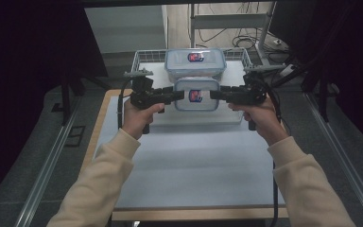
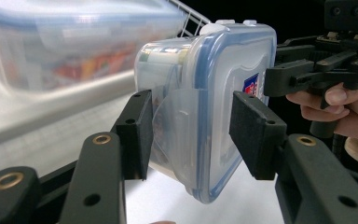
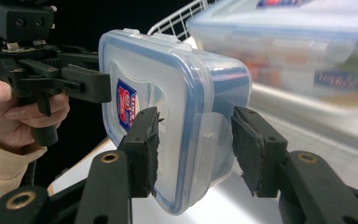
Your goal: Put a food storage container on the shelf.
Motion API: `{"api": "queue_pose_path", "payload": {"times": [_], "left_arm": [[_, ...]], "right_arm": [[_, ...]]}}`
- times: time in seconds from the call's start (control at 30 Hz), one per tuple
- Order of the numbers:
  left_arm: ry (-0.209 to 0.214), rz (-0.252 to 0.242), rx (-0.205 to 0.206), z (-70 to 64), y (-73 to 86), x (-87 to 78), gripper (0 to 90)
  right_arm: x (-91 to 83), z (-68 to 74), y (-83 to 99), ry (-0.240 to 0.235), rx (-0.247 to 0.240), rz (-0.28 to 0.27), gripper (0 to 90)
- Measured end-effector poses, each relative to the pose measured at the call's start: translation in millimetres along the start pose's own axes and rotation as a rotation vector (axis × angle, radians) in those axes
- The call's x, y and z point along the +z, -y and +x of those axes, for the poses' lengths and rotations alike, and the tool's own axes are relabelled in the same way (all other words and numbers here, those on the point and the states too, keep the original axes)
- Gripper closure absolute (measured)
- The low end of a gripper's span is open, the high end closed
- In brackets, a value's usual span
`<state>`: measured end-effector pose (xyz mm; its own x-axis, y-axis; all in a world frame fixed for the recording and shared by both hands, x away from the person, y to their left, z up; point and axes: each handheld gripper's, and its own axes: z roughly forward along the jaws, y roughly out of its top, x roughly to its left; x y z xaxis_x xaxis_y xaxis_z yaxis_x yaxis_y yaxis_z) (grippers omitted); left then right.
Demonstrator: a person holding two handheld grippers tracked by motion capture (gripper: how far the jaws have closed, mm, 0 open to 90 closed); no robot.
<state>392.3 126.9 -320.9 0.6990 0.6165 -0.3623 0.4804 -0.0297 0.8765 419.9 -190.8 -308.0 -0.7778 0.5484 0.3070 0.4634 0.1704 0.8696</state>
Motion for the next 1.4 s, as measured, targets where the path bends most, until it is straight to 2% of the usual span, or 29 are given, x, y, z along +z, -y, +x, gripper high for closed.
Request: {"api": "queue_pose_path", "payload": {"times": [0.23,0.37,0.5,0.6,0.8,1.1,1.4], "left_arm": [[-0.003,-0.006,0.011,3.2,-26.9,1.1,50.8],[-0.001,-0.011,0.011,9.3,-44.1,4.6,50.8],[-0.004,-0.02,0.011,15.8,-57.6,9.7,50.8],[-0.004,-0.028,-0.007,22.6,-66.5,15.5,50.8],[-0.007,-0.021,-0.019,38.7,-85.3,26.8,50.8],[0.008,-0.047,-0.062,59.6,-99.9,37.6,50.8],[0.003,-0.054,-0.108,74.9,-98.7,44.9,50.5]], "right_arm": [[-2.1,-5.2,-27.6,0.001,-0.012,-0.007,52.1],[-1.0,-11.1,-44.0,0.002,-0.014,-0.01,52.1],[1.9,-20.2,-59.0,0.0,-0.008,-0.011,52.1],[4.2,-27.5,-67.8,0.0,-0.004,-0.013,52.1],[14.3,-48.7,-85.1,-0.009,0.02,-0.009,52.0],[25.1,-64.3,-106.9,0.006,0.04,0.006,51.9],[39.3,-76.6,-113.5,0.016,0.081,0.026,51.4]]}}
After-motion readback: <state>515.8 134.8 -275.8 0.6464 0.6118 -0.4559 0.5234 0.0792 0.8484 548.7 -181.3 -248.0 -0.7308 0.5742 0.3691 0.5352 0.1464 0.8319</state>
